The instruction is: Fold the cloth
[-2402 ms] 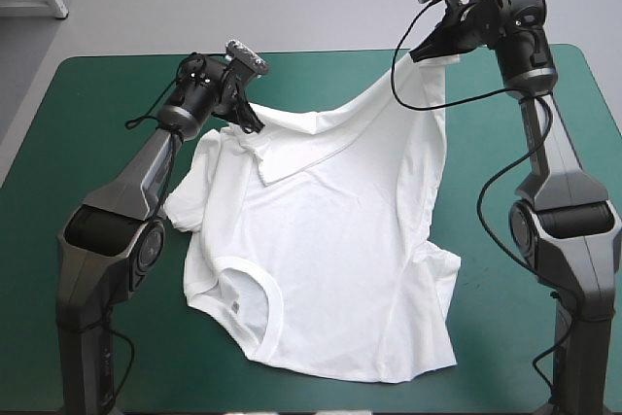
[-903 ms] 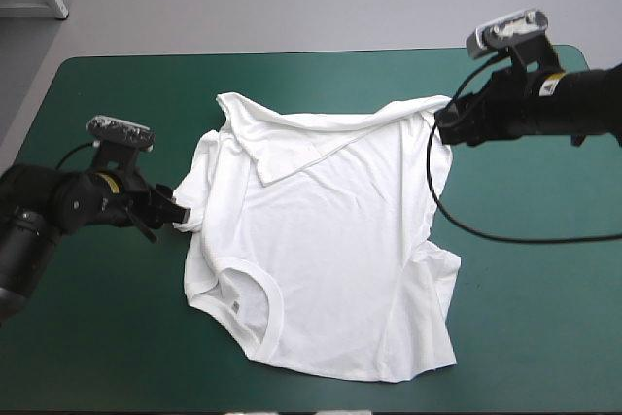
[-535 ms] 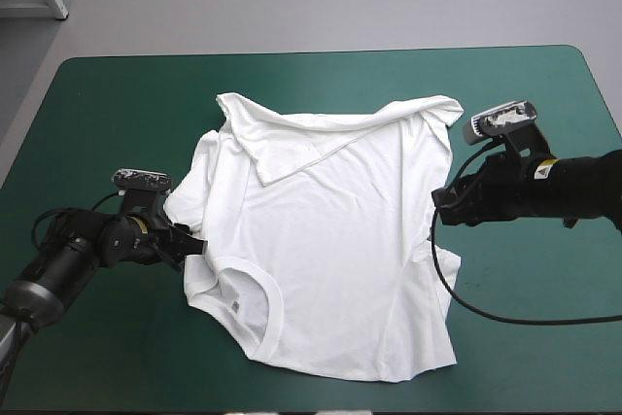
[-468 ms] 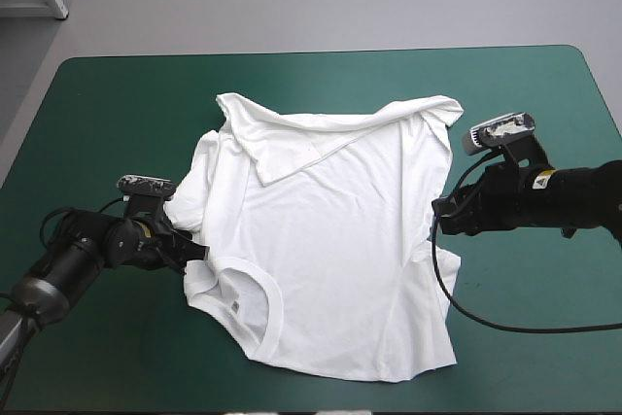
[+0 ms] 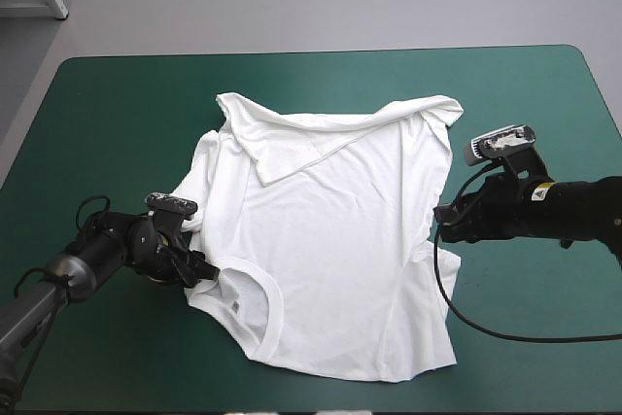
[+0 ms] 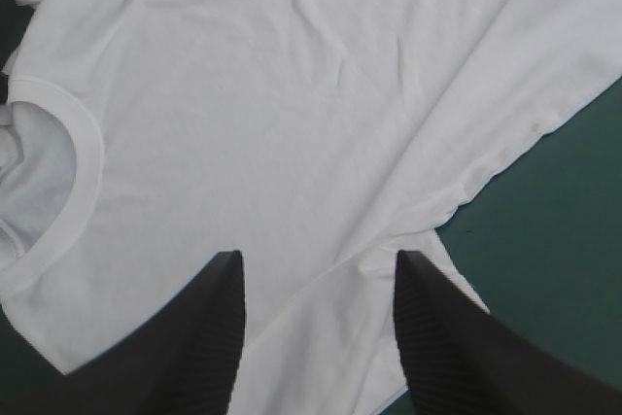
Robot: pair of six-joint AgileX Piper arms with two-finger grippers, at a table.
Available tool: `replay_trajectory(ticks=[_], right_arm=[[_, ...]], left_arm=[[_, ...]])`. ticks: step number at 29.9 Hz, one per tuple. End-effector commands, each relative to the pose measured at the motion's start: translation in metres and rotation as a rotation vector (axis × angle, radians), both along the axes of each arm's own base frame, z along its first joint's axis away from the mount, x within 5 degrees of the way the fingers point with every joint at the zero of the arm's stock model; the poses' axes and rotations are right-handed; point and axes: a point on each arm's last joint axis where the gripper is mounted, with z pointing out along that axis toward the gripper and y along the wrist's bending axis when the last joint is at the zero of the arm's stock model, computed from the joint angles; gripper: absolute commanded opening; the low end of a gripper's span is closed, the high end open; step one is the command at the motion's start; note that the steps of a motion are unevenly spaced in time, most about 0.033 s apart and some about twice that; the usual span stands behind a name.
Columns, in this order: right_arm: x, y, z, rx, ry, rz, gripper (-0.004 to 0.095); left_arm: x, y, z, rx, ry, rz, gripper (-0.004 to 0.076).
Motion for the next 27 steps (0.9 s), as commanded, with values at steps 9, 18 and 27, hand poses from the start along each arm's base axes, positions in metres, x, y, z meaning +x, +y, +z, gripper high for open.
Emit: replay_trajectory(ticks=[9,18,27], right_arm=[[-0.003,-0.002,0.013,0.001,-0.084,-0.022,0.0401],[-0.023,-0.001,-0.010,-0.029,0.088,0.038,0.0333],[-0.050,0.011,-0.104,-0.098,0.321,0.076,0.0342]], left_arm=[[0.010,-0.013,-0.011,-0.089,0.041,-0.097,0.0208],[0.010,-0.013,-0.011,-0.073,0.033,-0.124,0.0019],[0.010,-0.014,-0.011,-0.087,0.039,-0.111,0.0019]])
